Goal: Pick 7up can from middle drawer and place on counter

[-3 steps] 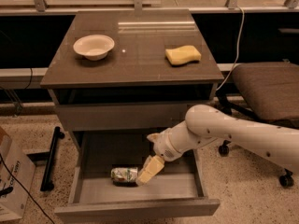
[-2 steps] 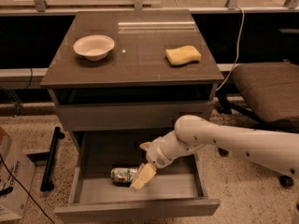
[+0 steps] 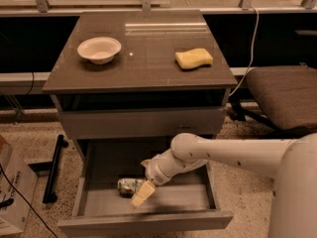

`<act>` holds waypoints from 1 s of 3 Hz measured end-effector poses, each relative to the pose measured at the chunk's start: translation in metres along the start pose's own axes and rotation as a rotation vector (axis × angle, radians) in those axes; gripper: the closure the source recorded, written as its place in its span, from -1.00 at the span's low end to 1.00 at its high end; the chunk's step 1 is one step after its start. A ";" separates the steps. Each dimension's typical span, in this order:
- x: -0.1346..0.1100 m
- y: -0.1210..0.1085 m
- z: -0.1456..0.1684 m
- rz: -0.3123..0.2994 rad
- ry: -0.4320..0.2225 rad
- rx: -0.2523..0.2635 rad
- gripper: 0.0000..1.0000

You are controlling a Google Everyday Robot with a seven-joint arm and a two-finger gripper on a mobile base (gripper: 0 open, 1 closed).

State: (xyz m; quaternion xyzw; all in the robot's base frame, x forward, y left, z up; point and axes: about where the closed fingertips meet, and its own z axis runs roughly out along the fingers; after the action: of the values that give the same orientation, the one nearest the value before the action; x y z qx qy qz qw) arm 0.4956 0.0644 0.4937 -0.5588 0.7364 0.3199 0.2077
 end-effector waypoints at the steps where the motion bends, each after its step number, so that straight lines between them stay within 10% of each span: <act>1: 0.005 -0.031 0.029 0.041 -0.015 0.000 -1.00; 3: 0.013 -0.045 0.082 0.097 -0.021 -0.070 -1.00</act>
Offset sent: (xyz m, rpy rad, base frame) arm 0.0557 0.0307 -0.0757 0.0250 0.0840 -0.0503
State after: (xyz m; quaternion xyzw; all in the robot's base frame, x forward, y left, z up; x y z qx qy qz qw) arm 0.5311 0.1050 0.4162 -0.5260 0.7488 0.3609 0.1801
